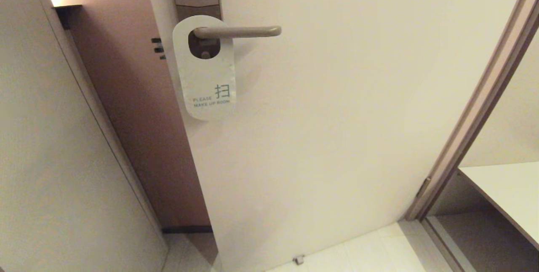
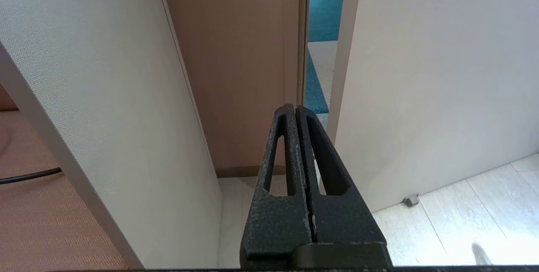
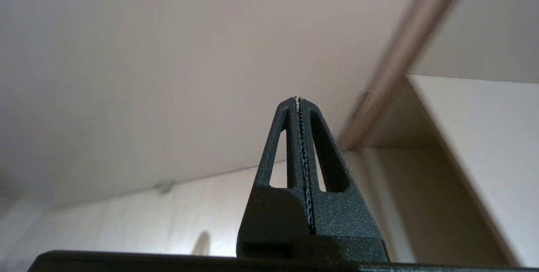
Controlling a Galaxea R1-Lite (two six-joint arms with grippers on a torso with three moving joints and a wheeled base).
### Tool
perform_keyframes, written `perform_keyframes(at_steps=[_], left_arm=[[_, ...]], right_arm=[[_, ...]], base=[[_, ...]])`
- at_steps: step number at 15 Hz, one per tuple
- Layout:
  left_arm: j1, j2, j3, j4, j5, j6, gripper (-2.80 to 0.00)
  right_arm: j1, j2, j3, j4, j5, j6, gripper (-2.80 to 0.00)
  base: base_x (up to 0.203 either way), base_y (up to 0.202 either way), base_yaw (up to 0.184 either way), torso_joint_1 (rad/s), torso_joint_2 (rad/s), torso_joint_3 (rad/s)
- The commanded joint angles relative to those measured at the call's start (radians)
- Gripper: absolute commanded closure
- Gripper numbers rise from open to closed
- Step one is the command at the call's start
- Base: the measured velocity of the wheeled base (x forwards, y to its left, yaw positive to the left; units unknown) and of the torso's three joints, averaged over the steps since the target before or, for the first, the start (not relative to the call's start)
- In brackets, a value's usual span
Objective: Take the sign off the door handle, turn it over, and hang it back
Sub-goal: Take down the sign
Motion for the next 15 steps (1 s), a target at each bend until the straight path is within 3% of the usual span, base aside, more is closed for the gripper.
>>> perform_keyframes(at_steps=[1, 5, 9, 15], left_arm=[[0.000, 0.001, -0.001, 0.000, 0.000, 0.000, 0.00], [0.000, 0.002, 0.000, 0.000, 0.000, 0.000, 0.00], [0.000, 0.001, 0.000, 0.000, 0.000, 0.000, 0.00], [0.000, 0.001, -0.001, 0.000, 0.000, 0.000, 0.00]], right_arm=[[-0.027, -0.137, 0.014, 0.069, 0.060, -0.002, 0.00], [-0.074, -0.284, 0.016, 0.242, 0.126, -0.001, 0.00], [-0.074, -0.409, 0.016, 0.255, 0.127, 0.009, 0.00], [-0.074, -0.422, 0.016, 0.255, 0.127, 0.011, 0.00]], base=[[0.000, 0.000, 0.000, 0.000, 0.00, 0.000], [0.000, 0.000, 0.000, 0.000, 0.00, 0.000], [0.000, 0.000, 0.000, 0.000, 0.00, 0.000], [0.000, 0.000, 0.000, 0.000, 0.00, 0.000]])
